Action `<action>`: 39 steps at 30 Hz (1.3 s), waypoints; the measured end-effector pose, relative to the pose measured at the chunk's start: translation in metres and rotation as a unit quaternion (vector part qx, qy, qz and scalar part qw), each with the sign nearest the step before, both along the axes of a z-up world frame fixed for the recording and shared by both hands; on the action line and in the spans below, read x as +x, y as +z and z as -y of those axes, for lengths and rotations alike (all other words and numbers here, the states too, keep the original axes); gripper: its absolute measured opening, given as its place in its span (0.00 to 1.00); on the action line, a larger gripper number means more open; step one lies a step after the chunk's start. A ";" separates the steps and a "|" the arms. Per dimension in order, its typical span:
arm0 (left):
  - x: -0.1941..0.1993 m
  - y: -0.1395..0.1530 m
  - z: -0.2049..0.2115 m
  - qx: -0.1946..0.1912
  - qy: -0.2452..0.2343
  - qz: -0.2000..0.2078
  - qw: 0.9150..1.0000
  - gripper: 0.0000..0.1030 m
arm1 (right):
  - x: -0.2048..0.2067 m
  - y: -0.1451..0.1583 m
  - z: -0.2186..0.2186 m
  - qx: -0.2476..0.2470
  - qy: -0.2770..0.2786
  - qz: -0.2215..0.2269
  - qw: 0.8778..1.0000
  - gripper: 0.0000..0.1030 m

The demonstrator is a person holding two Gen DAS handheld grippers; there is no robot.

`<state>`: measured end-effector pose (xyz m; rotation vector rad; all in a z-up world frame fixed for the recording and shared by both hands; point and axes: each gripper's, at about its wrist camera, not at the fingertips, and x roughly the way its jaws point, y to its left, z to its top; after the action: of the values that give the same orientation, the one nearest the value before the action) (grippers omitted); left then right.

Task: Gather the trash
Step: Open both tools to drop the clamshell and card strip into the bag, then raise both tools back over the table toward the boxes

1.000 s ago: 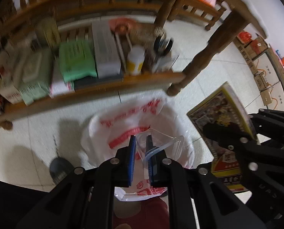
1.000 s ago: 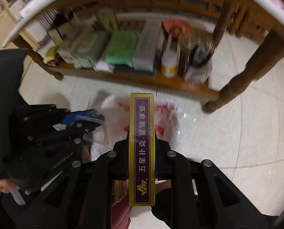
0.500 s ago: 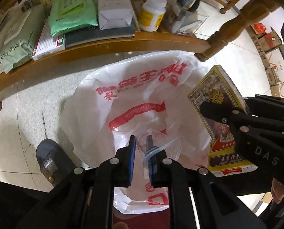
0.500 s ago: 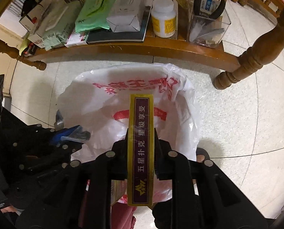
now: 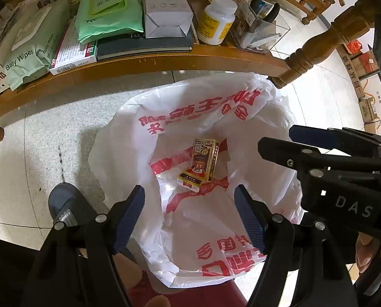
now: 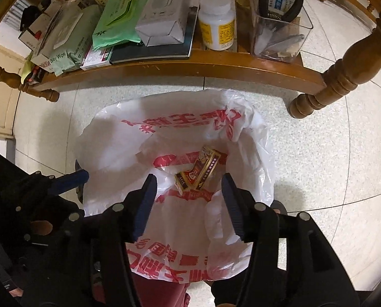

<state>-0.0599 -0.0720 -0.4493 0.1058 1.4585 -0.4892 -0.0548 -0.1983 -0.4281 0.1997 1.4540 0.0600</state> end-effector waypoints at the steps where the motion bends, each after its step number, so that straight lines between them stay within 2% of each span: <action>1: 0.000 0.000 0.000 -0.001 0.000 -0.001 1.000 0.69 | 0.000 0.001 0.000 0.003 -0.001 0.000 1.000 0.51; 7: -0.001 0.006 0.000 0.000 0.000 0.002 1.000 0.69 | -0.005 0.010 0.005 0.012 -0.019 0.005 1.000 0.51; 12: 0.002 0.026 -0.005 -0.019 0.016 0.020 0.999 0.72 | -0.014 0.040 0.019 0.029 -0.047 0.028 0.998 0.57; 16: 0.000 0.051 -0.010 -0.024 0.026 0.054 0.998 0.74 | -0.023 0.072 0.025 0.030 -0.054 0.055 0.997 0.58; 20: -0.003 0.092 -0.016 -0.042 0.038 0.115 0.992 0.74 | -0.042 0.111 0.030 0.042 -0.059 0.090 0.993 0.61; 22: -0.002 0.111 -0.020 -0.057 0.043 0.129 0.989 0.74 | -0.049 0.125 0.030 0.048 -0.058 0.103 0.992 0.61; 26: -0.003 0.150 -0.029 -0.084 0.051 0.169 0.981 0.78 | -0.065 0.160 0.033 0.048 -0.043 0.127 0.990 0.65; 32: -0.007 0.195 -0.054 -0.113 0.057 0.198 0.972 0.83 | -0.071 0.214 0.031 0.043 0.003 0.166 0.985 0.68; 35: -0.008 0.218 -0.070 -0.116 0.068 0.212 0.968 0.85 | -0.067 0.244 0.027 0.036 0.031 0.186 0.981 0.69; 39: -0.003 0.255 -0.086 -0.111 0.077 0.240 0.961 0.89 | -0.056 0.278 0.019 0.020 0.074 0.205 0.976 0.75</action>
<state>-0.0633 0.0143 -0.1945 -0.0660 0.9217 -0.4573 -0.1107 -0.2175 -0.1504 0.1022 1.0528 0.2382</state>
